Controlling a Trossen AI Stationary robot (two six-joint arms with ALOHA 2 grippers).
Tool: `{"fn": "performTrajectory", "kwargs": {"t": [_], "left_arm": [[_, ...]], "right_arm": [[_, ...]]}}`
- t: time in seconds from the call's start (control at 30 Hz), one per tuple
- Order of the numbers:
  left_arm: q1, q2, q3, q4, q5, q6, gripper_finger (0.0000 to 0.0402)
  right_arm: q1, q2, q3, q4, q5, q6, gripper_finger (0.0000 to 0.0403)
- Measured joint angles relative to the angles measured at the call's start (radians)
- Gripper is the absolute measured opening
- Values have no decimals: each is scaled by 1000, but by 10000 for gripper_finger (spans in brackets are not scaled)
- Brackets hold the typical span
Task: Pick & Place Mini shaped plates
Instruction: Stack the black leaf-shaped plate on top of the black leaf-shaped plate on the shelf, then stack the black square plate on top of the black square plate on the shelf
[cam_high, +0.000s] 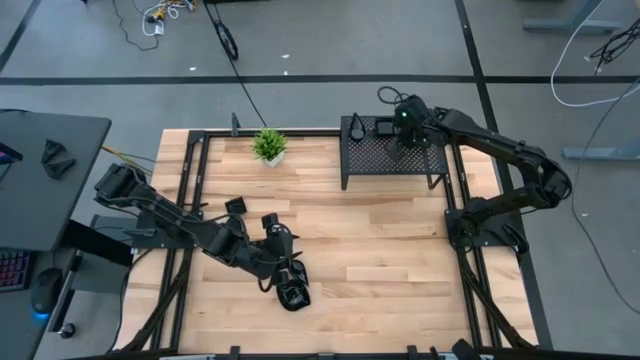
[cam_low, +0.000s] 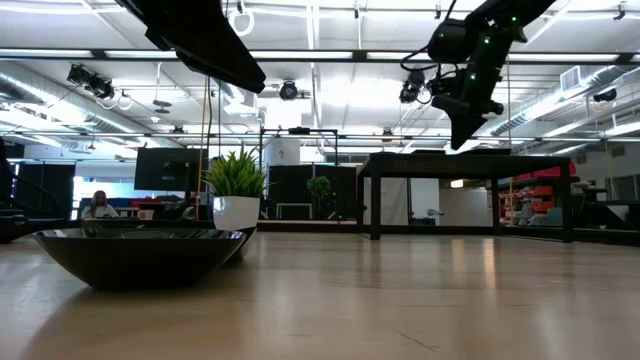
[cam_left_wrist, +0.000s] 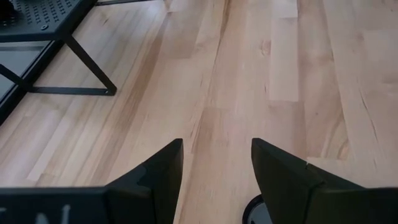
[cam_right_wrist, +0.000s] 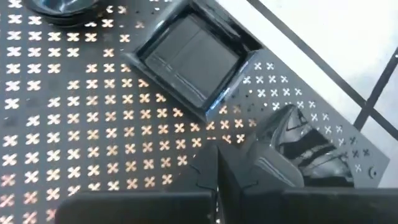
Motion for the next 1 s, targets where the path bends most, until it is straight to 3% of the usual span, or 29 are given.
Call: {"fn": "performTrajectory", "kwargs": {"t": [0.13, 0.4, 0.7, 1.0], "left_arm": [[-3, 0, 0, -1, 0, 0, 195], [-3, 0, 0, 0, 0, 1, 195], [-2, 0, 0, 0, 0, 19, 195], [-3, 0, 0, 0, 6, 15, 195]], "right_arm": [[25, -29, 0, -33, -2, 4, 4], [81, -43, 0, -313, -25, 54, 4], [50, -7, 0, -207, 79, 52, 4], [36, -1, 0, -47, 76, 42, 4]]}}
